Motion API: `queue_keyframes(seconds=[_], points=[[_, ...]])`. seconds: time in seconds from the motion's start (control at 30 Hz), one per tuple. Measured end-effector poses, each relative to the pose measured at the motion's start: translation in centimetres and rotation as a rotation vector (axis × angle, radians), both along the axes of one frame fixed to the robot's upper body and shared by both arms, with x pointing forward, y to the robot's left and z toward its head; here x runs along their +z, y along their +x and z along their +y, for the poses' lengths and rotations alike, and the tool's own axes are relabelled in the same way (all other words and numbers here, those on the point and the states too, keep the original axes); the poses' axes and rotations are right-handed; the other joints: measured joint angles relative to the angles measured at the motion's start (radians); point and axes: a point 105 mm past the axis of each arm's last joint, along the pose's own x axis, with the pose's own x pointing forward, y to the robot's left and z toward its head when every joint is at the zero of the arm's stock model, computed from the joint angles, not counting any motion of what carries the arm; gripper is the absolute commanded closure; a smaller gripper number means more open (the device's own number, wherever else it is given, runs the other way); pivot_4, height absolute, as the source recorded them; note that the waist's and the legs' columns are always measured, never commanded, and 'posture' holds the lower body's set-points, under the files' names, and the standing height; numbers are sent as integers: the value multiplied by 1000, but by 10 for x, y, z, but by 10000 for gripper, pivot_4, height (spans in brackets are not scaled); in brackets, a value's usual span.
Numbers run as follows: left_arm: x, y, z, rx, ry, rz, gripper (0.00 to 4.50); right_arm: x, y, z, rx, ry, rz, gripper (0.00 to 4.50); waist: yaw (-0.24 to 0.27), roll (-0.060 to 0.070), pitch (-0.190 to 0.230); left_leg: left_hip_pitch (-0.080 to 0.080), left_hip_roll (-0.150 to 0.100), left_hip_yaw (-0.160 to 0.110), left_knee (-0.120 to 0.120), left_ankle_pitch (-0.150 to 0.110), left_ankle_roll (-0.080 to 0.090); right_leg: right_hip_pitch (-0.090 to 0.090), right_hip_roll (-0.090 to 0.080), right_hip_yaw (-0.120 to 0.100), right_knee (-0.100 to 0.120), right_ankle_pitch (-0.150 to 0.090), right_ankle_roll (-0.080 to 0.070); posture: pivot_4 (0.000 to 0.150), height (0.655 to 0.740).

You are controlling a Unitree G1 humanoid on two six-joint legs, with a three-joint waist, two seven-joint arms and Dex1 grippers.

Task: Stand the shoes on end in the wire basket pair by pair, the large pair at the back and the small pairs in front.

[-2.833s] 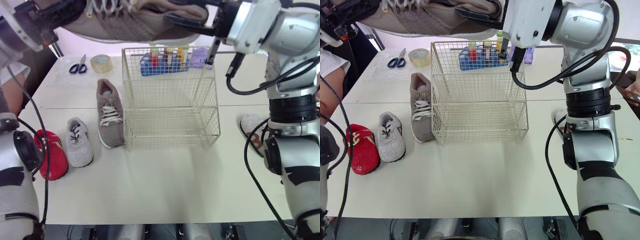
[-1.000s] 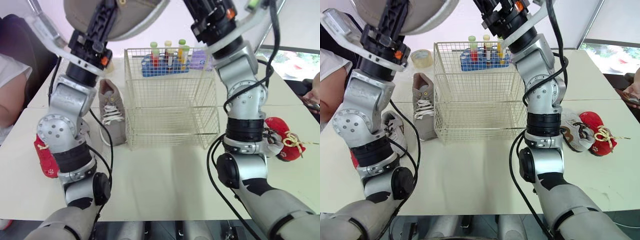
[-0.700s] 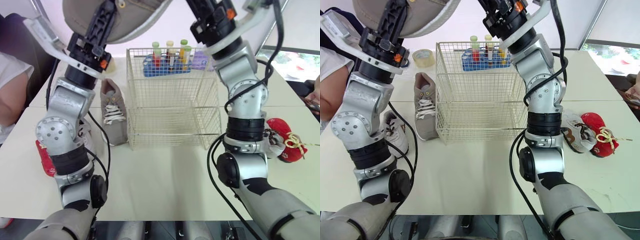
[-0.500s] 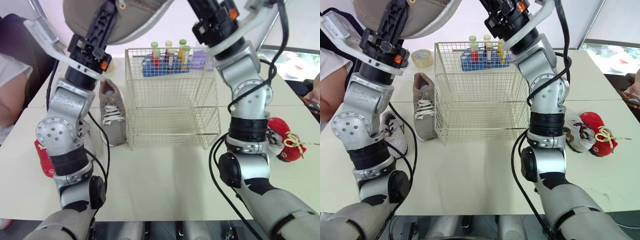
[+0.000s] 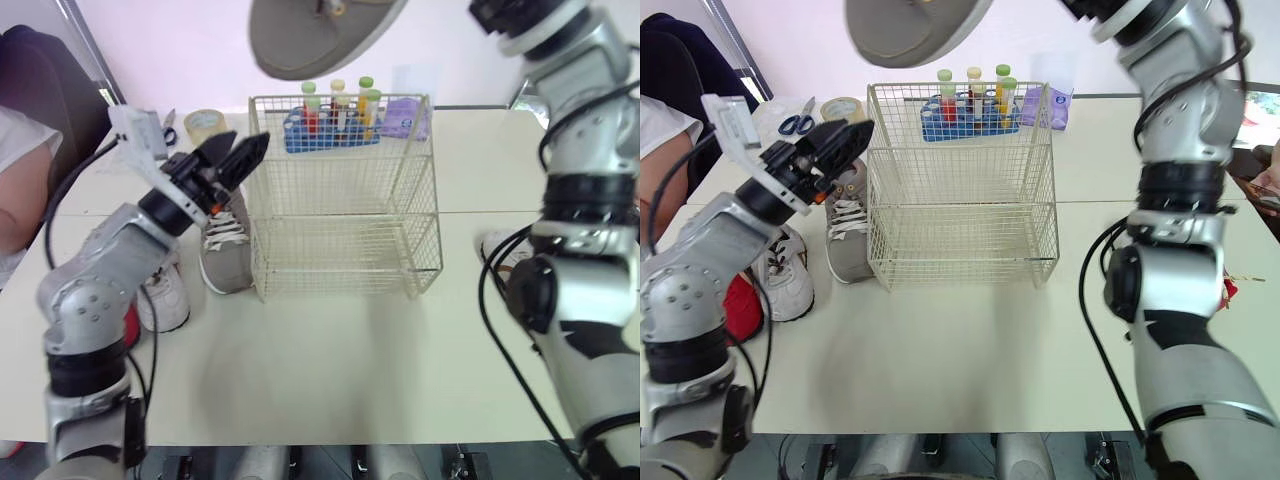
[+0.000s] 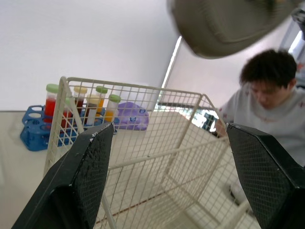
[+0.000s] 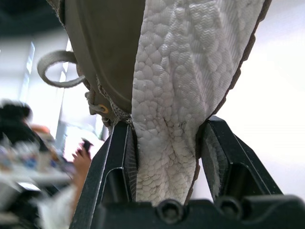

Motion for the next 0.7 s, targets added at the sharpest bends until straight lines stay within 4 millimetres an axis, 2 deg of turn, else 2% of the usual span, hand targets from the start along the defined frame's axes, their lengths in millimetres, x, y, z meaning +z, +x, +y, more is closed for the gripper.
queue_keyframes(seconds=[0.13,0.23,0.57,0.7], points=[[5,-24,2,-32,90,-10,6683,-27,23,-8,-76,-192,40,30134,-1,0,0,0,0,1,-2,0,0,-1,0,0,0,0,0,1500,7400],[8,-31,3,-39,82,-3,6683,-50,37,-11,-115,-281,80,30134,2,0,0,0,0,1,-2,0,-1,-1,0,0,0,0,0,1500,7400],[9,-33,6,-9,52,20,6683,-60,41,-15,-131,-362,75,30134,5,1,0,1,0,1,-2,1,-2,0,0,1,0,0,0,1500,7400],[8,-33,7,-5,42,26,6247,-67,41,-16,-121,-393,93,11173,3,1,0,2,0,1,-2,1,-2,0,0,1,0,0,0,1500,7400]])
